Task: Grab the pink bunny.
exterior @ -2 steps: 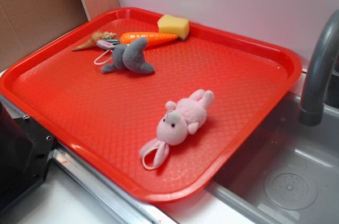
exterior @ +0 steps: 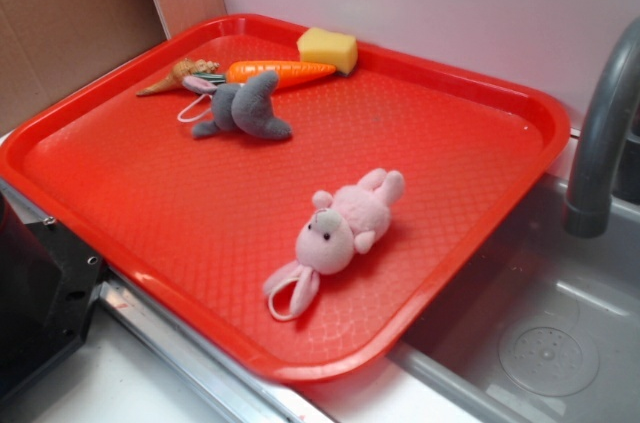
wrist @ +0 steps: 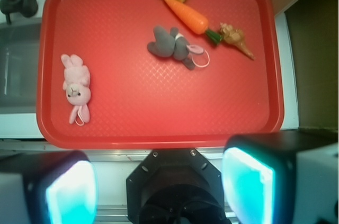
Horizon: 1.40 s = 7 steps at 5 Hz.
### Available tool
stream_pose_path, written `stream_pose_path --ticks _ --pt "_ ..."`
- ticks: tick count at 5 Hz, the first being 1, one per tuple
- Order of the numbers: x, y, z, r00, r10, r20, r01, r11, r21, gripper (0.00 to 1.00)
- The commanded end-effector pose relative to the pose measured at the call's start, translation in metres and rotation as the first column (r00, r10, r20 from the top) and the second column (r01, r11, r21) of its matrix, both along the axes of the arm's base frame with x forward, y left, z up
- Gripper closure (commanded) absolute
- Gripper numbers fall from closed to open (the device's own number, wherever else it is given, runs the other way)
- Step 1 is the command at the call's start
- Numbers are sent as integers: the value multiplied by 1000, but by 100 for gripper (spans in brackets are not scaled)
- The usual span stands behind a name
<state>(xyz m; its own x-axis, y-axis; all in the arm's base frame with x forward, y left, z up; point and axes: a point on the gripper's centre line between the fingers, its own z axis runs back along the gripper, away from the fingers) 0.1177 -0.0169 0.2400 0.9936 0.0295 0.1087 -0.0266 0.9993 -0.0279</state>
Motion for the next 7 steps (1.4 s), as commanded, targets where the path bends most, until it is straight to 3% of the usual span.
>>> stream_pose_path --ticks 1,2,4,5,7 --pt "24 -24 -17 959 265 102 -257 962 -89 0" --pt "39 -44 -36 947 297 120 -275 946 -173 0" --pt "71 -82 -87 971 219 100 -193 955 -223 0" --pt "83 -109 -120 990 120 73 -106 979 -172 0" --pt "86 -136 -177 1000 -3 13 4 995 -98 0"
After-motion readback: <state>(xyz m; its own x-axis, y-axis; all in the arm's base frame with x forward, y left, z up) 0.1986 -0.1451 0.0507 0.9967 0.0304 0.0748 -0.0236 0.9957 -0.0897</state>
